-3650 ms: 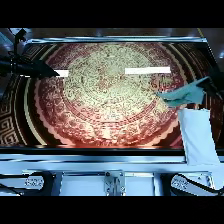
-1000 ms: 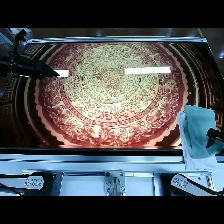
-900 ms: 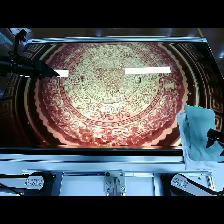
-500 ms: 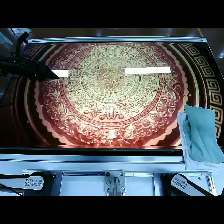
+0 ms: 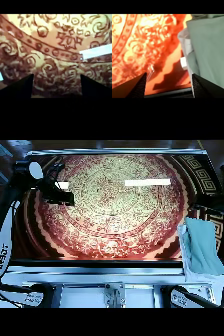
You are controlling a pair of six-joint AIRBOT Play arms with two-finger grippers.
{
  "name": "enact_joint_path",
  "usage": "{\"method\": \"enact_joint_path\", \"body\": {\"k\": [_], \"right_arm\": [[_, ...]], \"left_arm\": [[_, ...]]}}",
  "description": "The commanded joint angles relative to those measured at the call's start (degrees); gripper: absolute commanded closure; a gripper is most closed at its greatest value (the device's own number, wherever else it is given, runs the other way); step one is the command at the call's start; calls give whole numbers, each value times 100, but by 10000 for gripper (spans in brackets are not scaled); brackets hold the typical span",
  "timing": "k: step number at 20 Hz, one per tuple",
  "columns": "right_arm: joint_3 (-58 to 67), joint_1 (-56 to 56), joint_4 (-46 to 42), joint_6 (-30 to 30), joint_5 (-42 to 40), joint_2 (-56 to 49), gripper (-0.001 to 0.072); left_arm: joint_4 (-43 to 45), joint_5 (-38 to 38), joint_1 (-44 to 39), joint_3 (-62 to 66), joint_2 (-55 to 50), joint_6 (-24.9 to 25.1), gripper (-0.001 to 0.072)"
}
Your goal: Fold the shirts.
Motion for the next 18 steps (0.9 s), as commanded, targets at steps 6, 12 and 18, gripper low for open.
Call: {"method": "enact_joint_path", "body": {"k": [6, 12, 18], "right_arm": [[20, 782, 133, 103, 315, -317, 16], [20, 782, 118, 101, 315, -317, 16], [20, 782, 118, 103, 315, -317, 16]], "left_arm": [[-13, 81, -225, -81, -35, -352, -4], [-4, 111, -212, -81, -35, -74, -3], [-4, 345, -212, -79, -35, -74, -4]]}}
